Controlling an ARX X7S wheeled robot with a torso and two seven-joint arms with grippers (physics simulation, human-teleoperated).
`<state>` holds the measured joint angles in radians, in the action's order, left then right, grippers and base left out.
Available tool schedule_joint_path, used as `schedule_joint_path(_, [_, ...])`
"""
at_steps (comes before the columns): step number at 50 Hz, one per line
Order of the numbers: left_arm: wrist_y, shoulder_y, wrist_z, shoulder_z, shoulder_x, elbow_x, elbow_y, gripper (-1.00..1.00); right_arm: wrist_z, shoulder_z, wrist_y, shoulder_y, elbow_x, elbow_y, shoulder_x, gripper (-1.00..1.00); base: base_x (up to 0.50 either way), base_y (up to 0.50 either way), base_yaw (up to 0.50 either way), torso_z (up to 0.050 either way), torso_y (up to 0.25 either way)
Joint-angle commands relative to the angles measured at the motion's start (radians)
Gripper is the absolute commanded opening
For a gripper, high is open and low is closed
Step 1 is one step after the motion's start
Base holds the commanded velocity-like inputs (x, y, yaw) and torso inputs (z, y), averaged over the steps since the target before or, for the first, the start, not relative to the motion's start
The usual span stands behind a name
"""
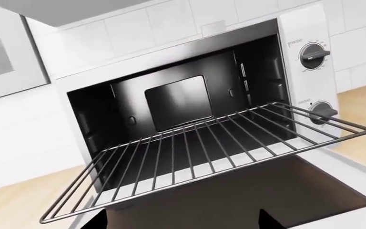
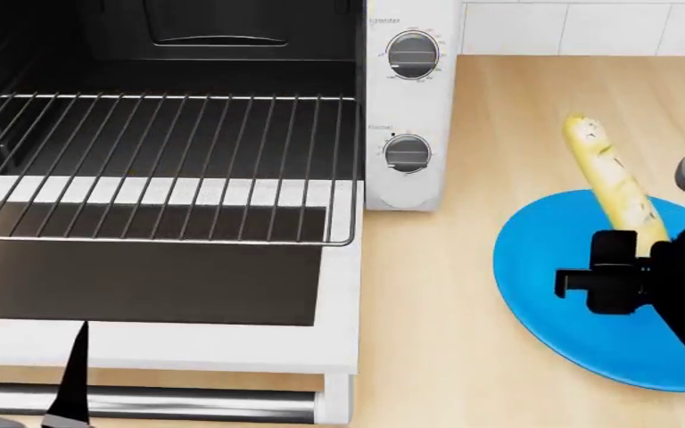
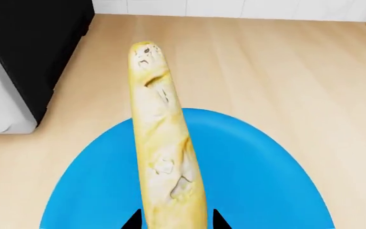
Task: Pick the baguette from the rack and place it on the plate on the counter.
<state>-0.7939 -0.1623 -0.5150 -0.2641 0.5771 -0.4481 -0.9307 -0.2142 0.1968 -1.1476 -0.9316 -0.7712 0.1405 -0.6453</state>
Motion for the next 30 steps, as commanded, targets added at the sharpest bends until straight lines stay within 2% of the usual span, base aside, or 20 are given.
schedule_joint_path(1, [-0.022,-0.019,-0.008,-0.015,-0.002,-0.004,-0.002,1.0,0.053,0.093,0.064,-0.069,0.086,0.16,0.053,-1.0,0.0,0.0,0.0,0.0,0.0])
schedule_joint_path(17, [-0.038,-0.033,-0.017,-0.022,0.0,-0.013,-0.005,1.0,0.039,0.08,0.063,-0.042,0.079,0.192,0.061,-1.0,0.0,0.0,0.0,0.0,0.0])
schedule_joint_path(30, [-0.027,-0.036,-0.017,-0.027,0.003,-0.016,-0.001,1.0,0.005,0.024,0.042,0.023,0.044,0.143,0.023,-1.0,0.0,0.0,0.0,0.0,0.0])
